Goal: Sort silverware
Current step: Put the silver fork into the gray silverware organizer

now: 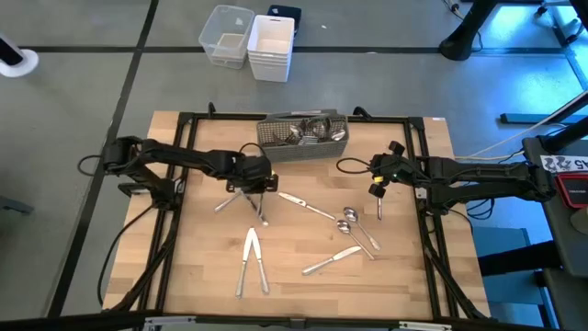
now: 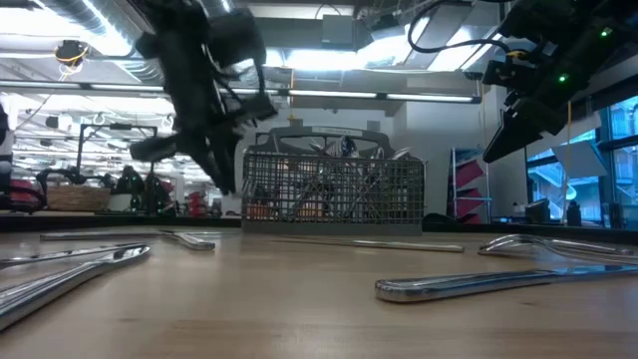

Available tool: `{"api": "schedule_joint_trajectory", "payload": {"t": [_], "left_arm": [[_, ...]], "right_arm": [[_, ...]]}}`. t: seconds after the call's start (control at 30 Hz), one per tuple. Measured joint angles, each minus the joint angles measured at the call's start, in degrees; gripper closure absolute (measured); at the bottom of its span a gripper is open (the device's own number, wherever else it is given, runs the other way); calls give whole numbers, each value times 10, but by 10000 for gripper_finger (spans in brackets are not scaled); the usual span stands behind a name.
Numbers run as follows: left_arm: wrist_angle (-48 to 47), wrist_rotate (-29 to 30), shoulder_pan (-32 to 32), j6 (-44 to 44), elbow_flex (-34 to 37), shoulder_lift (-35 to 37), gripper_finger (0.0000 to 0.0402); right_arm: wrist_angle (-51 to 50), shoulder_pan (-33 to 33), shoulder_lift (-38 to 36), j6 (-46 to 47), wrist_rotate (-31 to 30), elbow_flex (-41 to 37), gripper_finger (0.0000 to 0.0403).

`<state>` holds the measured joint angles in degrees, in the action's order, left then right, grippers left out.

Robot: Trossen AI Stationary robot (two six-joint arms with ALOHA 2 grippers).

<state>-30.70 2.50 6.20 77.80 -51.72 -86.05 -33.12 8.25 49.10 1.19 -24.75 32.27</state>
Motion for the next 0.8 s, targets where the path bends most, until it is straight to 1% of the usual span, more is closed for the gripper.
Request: {"api": "schedule_joint_trajectory", "payload": {"t": [0.13, 0.23, 0.33, 0.43, 0.5, 0.57, 0.67, 0.73, 0.8], "left_arm": [[4, -4, -23, 3, 0, 29, 398], [24, -3, -42, 10, 0, 51, 396], [76, 10, -59, -6, 0, 61, 398], [169, 40, -70, -59, 0, 61, 399], [238, 72, -70, -114, 0, 58, 397], [297, 118, -67, -183, -1, 56, 395], [368, 219, -57, -292, -1, 56, 396], [404, 288, -45, -348, -1, 56, 398], [433, 334, -29, -394, -1, 56, 397]], "right_arm": [[0, 0, 0, 0, 0, 0, 292], [0, 0, 0, 0, 0, 0, 292], [0, 0, 0, 0, 0, 0, 292], [1, 0, 0, 0, 0, 0, 292], [1, 0, 0, 0, 0, 0, 292], [1, 0, 0, 4, 0, 0, 292], [1, 0, 0, 16, 5, 0, 292], [1, 0, 0, 17, 16, 0, 292], [1, 0, 0, 18, 32, 0, 292]]}}
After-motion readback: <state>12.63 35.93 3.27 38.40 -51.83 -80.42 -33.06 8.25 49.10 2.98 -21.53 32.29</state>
